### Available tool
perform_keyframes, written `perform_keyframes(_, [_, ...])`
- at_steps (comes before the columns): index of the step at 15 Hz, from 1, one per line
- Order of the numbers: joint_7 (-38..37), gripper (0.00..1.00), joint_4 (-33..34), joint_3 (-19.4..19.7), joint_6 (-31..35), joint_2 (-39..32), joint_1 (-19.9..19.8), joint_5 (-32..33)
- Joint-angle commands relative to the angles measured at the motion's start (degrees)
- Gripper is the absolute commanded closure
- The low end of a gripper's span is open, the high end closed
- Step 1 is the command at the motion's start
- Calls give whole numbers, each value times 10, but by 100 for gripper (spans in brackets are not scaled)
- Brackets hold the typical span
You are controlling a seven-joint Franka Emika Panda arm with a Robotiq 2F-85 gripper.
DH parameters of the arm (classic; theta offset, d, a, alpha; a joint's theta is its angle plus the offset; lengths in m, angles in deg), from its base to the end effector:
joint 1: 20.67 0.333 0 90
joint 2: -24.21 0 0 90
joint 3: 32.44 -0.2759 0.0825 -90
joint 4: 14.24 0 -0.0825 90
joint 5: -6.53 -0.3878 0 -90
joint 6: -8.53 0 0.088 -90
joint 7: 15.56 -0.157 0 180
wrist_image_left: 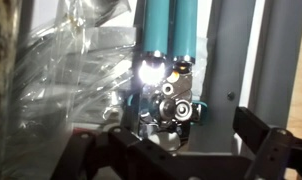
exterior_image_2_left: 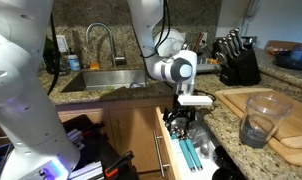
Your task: Remove the can opener from the drawer
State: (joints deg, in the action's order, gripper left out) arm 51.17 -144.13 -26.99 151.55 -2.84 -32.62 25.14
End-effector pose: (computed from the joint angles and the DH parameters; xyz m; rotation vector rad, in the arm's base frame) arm 0.4499 -0.1570 0.0451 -2.5945 -1.6822 0.4974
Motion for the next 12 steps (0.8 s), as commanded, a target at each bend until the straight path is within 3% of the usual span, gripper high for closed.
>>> perform_keyframes(1, [0,0,1,-2,-2,0,-2,1])
perform_keyframes(9, [14,0,25,-9,-40,-16,-11,-16])
perform_keyframes(11, [19,27,31,-9,-50,-19,-13,-17])
perform_keyframes(12, [21,33,34,-9,-60,-19,-13,-19])
